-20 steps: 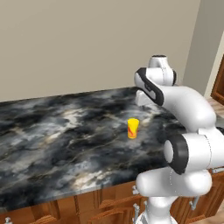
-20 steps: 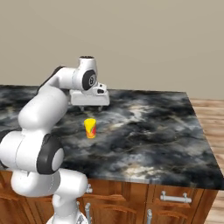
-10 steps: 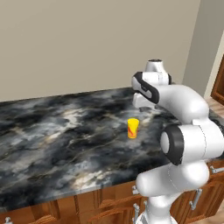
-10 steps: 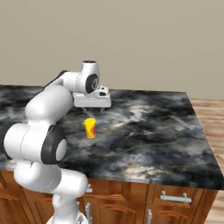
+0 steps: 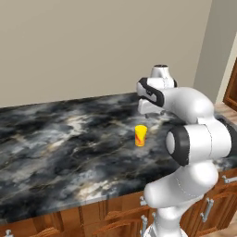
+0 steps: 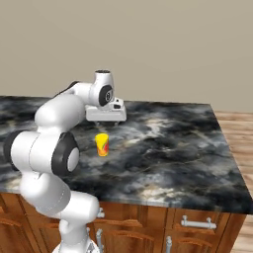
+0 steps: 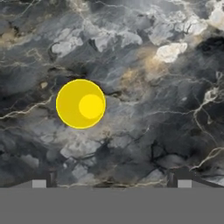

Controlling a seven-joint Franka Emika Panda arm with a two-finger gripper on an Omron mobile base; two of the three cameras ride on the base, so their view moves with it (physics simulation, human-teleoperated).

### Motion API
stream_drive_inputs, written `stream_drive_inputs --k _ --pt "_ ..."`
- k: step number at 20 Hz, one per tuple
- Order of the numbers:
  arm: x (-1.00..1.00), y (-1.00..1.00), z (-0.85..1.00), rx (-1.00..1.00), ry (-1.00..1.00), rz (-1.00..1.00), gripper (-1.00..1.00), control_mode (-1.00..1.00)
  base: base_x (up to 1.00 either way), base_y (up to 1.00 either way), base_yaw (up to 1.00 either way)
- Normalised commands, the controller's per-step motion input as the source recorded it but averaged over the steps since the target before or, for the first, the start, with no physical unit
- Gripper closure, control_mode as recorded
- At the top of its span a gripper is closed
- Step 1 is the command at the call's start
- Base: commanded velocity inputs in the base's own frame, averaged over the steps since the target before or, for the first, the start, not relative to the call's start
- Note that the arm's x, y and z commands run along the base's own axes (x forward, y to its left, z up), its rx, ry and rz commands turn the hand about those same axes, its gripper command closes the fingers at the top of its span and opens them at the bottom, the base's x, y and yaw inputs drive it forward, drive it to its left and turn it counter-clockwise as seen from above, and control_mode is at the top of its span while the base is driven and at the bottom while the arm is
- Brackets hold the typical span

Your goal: Pick the cup and cup and place them in the sink. Then turn on the water.

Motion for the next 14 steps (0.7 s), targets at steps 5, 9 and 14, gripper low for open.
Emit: stream_drive_inputs --k 5,9,14 --pt "0.33 0.09 -0.15 0.0 0.0 0.0 -1.0 -1.0 0.0 0.0 0.0" --pt "0.29 0.12 -0.15 0.0 0.0 0.0 -1.0 -1.0 0.0 0.0 0.0" --pt "0.22 0.11 -0.15 0.0 0.0 0.0 -1.0 -1.0 0.0 0.0 0.0"
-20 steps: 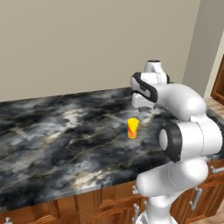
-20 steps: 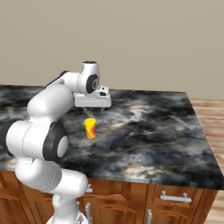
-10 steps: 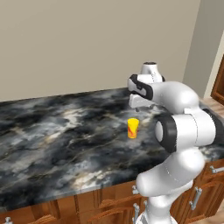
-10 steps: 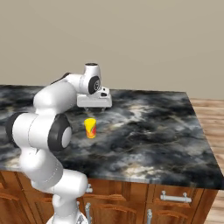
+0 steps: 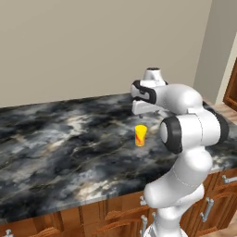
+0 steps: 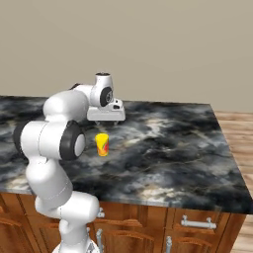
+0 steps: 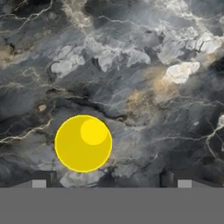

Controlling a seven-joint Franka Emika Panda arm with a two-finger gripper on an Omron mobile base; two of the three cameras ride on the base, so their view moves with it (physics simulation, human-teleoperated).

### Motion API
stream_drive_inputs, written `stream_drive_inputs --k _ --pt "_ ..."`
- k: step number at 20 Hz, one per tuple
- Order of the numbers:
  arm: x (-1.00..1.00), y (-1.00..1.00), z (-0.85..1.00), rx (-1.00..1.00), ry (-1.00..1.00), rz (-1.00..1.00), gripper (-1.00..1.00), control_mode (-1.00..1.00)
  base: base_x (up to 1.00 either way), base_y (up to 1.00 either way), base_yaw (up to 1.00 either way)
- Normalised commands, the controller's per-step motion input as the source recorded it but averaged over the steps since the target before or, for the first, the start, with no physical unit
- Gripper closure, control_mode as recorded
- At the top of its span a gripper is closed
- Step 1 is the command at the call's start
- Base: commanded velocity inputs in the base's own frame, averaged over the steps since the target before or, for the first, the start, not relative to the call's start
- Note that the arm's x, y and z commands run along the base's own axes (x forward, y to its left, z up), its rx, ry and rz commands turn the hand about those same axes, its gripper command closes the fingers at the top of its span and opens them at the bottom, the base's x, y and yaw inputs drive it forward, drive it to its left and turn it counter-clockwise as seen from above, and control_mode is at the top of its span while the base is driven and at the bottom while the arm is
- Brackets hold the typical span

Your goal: Pick the cup and cup and place them in the sink. Then turn on the water.

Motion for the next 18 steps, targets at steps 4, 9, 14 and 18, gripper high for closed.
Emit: stream_drive_inputs --k 4,9,14,18 --pt "0.17 0.04 -0.14 0.0 0.0 0.0 -1.0 -1.0 0.0 0.0 0.0" --pt "0.01 0.0 -0.09 0.0 0.0 0.0 -1.0 -1.0 0.0 0.0 0.0" --pt "0.0 0.0 -0.1 0.0 0.0 0.0 -1.0 -1.0 0.0 0.0 0.0" --pt "0.07 0.0 -0.17 0.0 0.0 0.0 -1.0 -1.0 0.0 0.0 0.0"
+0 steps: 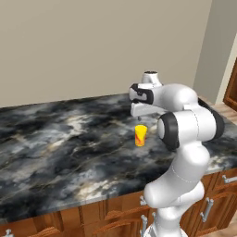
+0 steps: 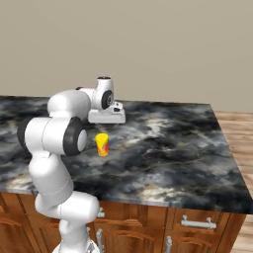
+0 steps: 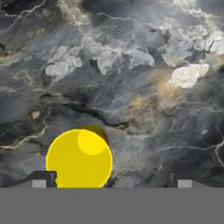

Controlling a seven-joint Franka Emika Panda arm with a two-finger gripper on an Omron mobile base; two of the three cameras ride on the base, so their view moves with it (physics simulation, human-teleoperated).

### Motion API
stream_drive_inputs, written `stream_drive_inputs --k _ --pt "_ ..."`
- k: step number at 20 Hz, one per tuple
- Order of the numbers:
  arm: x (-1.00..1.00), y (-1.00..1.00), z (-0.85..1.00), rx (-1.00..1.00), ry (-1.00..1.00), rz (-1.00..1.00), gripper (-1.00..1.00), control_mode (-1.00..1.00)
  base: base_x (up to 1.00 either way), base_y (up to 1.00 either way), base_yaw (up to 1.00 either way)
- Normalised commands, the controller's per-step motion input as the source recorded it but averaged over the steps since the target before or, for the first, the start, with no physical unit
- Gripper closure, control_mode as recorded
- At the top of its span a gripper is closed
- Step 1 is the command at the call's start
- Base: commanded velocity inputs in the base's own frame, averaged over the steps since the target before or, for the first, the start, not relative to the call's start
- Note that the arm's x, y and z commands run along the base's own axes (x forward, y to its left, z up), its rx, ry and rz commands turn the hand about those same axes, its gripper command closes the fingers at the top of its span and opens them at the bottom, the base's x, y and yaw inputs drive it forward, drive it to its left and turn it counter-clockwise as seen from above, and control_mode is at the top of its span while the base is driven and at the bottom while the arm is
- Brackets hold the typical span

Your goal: Pick the cup and cup and place them in the sink. Then turn on the water.

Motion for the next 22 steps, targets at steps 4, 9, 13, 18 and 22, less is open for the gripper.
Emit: stream_drive_inputs --k 4,9,13,18,22 --pt "0.0 0.0 -0.23 0.0 0.0 0.0 -1.0 -1.0 0.0 0.0 0.0" --pt "0.0 0.0 -0.18 0.0 0.0 0.0 -1.0 -1.0 0.0 0.0 0.0" --pt "0.0 0.0 -0.17 0.0 0.0 0.0 -1.0 -1.0 0.0 0.0 0.0" --pt "0.0 0.0 -0.15 0.0 0.0 0.0 -1.0 -1.0 0.0 0.0 0.0" --pt "0.0 0.0 -0.14 0.0 0.0 0.0 -1.0 -1.0 0.0 0.0 0.0"
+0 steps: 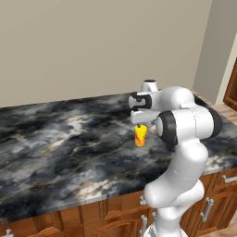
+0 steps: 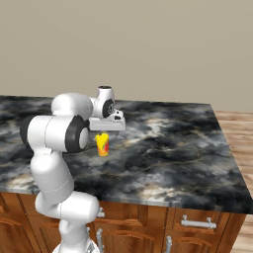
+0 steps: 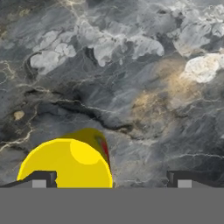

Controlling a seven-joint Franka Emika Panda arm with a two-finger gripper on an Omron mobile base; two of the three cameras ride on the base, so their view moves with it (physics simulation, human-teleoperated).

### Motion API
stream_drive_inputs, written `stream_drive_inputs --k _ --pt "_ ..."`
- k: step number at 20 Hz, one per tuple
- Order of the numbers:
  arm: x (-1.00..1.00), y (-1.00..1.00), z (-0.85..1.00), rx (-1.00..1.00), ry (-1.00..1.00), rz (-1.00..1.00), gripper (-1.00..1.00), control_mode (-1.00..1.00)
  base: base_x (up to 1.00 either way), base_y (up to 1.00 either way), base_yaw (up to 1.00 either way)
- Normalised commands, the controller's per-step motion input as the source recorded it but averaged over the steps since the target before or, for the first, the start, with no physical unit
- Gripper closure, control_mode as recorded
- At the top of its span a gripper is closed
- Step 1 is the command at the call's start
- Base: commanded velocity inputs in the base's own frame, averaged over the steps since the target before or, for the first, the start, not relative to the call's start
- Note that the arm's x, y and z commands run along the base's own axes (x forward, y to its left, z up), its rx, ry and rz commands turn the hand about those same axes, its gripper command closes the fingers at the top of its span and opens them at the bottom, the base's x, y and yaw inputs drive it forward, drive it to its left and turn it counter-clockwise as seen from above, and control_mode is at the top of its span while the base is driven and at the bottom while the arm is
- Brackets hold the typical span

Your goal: Pick the cup and cup and place them in the sink. Then turn on the water.

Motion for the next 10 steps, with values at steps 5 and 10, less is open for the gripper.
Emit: stream_drive_inputs --k 5,10 --pt "0.0 0.0 -0.12 0.0 0.0 0.0 -1.0 -1.0 0.0 0.0 0.0" --pt "0.0 0.0 -0.1 0.0 0.0 0.0 -1.0 -1.0 0.0 0.0 0.0"
